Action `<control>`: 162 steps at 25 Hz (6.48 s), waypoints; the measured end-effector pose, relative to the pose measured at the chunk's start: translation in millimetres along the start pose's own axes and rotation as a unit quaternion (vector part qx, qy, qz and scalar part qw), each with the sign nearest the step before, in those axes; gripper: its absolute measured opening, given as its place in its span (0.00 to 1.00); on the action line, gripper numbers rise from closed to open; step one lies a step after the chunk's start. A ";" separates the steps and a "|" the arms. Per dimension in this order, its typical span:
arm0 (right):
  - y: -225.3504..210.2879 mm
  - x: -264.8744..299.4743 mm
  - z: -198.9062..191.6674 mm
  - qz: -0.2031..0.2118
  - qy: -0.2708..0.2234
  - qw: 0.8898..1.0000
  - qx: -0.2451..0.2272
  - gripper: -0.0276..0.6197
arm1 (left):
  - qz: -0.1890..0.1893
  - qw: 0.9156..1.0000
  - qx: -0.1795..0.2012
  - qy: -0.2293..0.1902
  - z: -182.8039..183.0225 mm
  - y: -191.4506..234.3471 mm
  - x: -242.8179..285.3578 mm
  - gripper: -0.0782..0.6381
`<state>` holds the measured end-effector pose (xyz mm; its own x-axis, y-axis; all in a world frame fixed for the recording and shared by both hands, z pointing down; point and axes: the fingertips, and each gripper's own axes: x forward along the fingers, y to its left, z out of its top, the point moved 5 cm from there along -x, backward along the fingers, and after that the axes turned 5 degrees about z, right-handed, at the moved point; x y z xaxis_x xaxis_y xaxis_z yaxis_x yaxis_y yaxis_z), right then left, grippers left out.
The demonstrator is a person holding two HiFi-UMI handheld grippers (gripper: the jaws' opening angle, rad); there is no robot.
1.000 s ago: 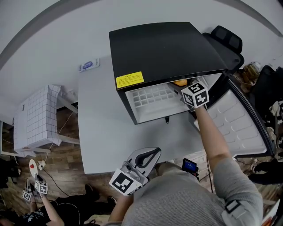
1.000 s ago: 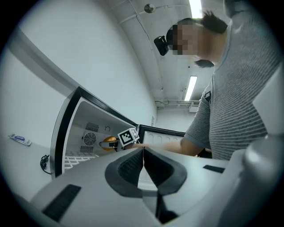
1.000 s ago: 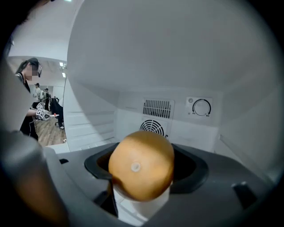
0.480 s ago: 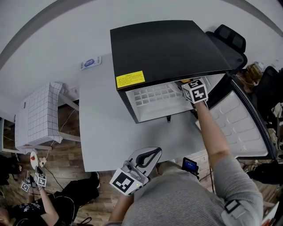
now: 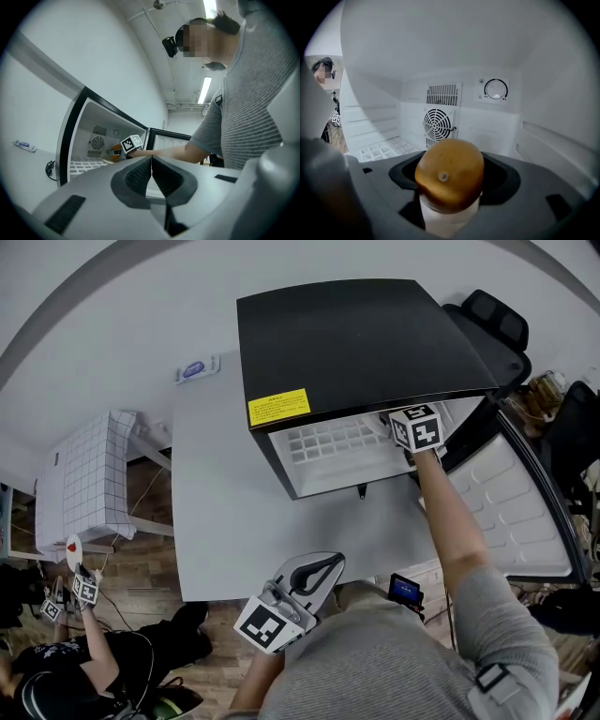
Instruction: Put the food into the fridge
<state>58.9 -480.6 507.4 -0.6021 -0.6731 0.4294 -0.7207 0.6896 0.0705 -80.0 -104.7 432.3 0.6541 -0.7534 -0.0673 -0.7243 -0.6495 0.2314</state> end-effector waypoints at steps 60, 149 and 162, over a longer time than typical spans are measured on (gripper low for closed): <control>1.7 -22.7 10.9 -0.004 0.022 0.999 -0.038 0.56 | -0.026 1.000 0.006 0.003 -0.7 -9.7 -2.5 0.13; 75.5 -198.8 -8.2 -0.040 -0.121 0.992 0.000 0.06 | -0.061 0.998 0.031 0.003 -5.2 -51.2 -4.9 0.13; 122.1 -237.2 -16.1 0.014 -0.147 0.989 -0.004 0.06 | -0.048 0.998 0.022 0.034 -19.4 -47.1 -14.7 0.13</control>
<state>119.3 -232.3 428.6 -0.6970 -0.7007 0.1520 -0.6996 0.7111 0.0702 -51.2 -61.0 441.3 0.7326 -0.6803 -0.0195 -0.6663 -0.7228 0.1834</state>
